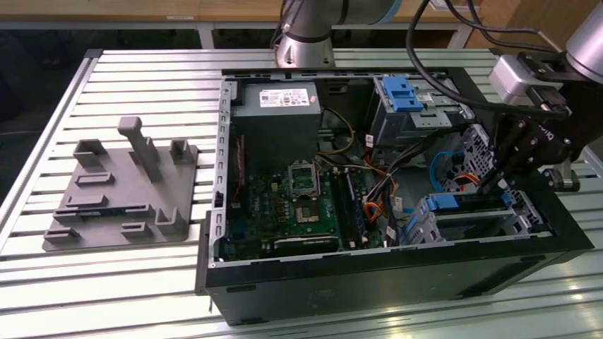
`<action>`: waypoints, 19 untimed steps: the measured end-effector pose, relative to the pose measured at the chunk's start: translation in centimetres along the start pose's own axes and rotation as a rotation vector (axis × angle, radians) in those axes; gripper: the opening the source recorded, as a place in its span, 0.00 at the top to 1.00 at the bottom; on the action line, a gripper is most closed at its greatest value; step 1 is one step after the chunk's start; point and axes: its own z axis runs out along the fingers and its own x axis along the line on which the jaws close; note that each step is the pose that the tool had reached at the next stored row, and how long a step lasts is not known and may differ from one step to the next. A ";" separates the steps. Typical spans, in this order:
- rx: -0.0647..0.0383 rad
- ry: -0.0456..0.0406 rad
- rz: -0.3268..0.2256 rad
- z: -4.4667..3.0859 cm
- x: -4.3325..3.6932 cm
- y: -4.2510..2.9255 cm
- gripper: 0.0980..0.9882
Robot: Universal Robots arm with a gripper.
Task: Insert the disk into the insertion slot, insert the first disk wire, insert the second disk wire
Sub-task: 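Insert the first disk wire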
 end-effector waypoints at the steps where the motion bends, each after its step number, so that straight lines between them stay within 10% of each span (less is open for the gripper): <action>1: 0.000 0.0000 0.000 0.01 0.00 0.00 0.93; 19: -0.001 0.0002 -0.002 0.40 -0.01 -0.04 0.93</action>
